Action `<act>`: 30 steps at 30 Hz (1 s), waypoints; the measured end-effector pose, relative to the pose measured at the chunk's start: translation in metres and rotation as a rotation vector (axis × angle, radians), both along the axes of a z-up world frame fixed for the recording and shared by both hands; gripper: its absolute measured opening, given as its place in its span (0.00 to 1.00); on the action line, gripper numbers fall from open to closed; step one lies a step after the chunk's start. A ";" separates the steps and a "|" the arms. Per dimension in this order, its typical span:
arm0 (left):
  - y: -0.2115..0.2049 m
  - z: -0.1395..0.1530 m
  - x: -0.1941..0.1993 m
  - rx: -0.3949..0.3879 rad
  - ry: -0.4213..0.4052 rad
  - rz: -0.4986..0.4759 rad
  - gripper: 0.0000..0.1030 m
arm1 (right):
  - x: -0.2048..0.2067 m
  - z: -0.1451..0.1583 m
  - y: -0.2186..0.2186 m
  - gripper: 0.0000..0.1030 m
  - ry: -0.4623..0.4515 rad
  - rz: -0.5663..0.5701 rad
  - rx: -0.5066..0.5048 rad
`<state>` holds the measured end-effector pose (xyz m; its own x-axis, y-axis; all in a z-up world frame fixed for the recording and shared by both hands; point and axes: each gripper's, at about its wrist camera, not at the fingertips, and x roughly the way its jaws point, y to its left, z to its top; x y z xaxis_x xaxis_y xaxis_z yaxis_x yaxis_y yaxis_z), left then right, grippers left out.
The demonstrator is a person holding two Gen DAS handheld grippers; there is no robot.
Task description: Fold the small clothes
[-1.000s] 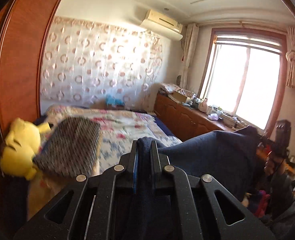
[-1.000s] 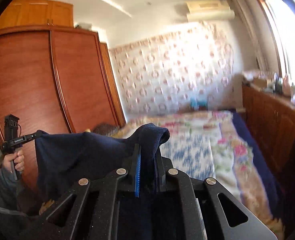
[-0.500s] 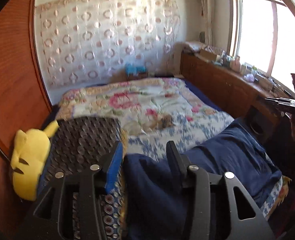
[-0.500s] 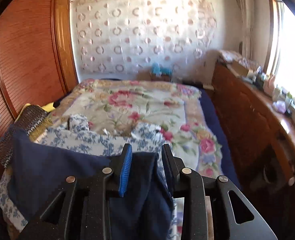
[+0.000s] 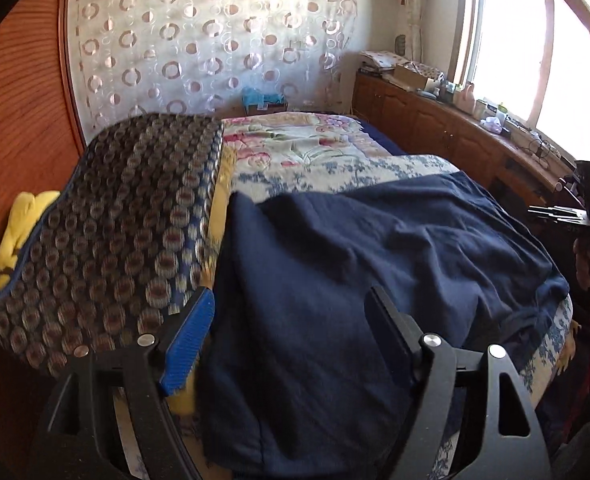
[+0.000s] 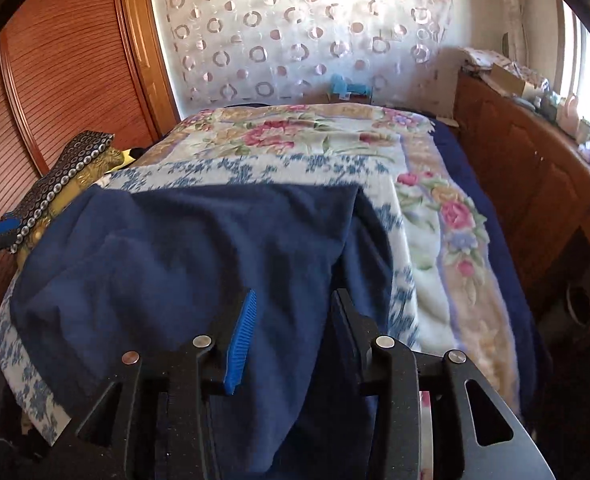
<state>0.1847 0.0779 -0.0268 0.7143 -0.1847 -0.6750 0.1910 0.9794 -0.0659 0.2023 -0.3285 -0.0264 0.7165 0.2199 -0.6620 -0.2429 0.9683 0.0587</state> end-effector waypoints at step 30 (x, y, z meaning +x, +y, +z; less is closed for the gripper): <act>-0.018 -0.070 -0.031 0.099 0.107 -0.013 0.80 | -0.029 -0.045 0.007 0.23 0.078 0.050 0.028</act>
<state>0.1533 0.0594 -0.0972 0.6348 -0.1226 -0.7629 0.2012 0.9795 0.0100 0.1732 -0.3212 -0.0714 0.6511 0.2731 -0.7082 -0.2843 0.9529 0.1061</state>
